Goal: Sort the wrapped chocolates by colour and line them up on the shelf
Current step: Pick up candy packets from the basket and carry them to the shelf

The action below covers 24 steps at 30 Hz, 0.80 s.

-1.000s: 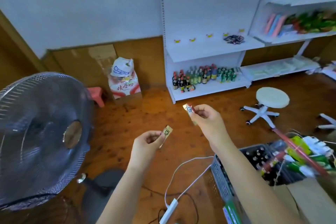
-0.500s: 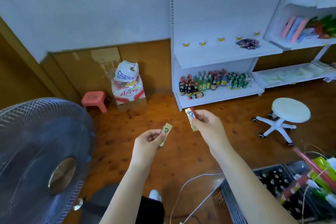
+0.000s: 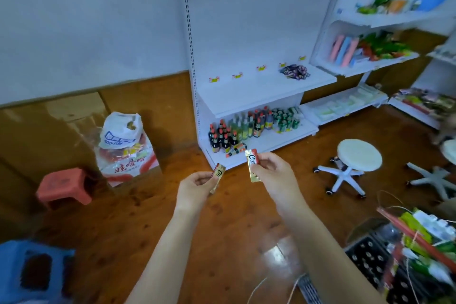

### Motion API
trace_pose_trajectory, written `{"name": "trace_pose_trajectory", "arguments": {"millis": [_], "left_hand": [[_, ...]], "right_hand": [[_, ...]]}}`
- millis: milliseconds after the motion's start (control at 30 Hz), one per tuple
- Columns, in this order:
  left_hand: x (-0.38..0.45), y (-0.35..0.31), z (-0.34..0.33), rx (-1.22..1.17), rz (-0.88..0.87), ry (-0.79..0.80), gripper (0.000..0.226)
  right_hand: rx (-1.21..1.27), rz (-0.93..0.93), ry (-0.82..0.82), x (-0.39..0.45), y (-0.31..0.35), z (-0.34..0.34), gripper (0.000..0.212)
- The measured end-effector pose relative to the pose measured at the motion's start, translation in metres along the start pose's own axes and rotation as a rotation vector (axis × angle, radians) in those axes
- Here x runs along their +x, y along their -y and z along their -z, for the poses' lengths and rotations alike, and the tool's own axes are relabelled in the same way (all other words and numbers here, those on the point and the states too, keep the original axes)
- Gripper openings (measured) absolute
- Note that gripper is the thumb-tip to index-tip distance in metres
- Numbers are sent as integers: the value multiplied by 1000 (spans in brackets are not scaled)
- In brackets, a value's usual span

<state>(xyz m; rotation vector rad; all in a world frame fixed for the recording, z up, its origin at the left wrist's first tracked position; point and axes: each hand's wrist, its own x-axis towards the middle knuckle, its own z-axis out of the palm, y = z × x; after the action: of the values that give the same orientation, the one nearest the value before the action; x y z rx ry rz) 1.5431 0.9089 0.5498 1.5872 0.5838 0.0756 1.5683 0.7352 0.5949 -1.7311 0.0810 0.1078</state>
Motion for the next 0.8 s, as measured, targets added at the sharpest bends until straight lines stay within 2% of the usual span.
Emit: {"name": "trace_pose_trajectory", "arguments": {"millis": [267, 433, 600, 800], "left_hand": [[88, -23, -46, 61, 29, 258, 13], [150, -36, -79, 113, 35, 344, 14], [222, -75, -142, 148, -15, 454, 10], [294, -130, -222, 179, -64, 594, 9]], "right_hand": [[58, -49, -221, 77, 3, 10, 11], [82, -71, -339, 142, 0, 23, 9], [94, -53, -425, 224, 0, 54, 15], [121, -76, -536, 317, 9, 94, 10]]}}
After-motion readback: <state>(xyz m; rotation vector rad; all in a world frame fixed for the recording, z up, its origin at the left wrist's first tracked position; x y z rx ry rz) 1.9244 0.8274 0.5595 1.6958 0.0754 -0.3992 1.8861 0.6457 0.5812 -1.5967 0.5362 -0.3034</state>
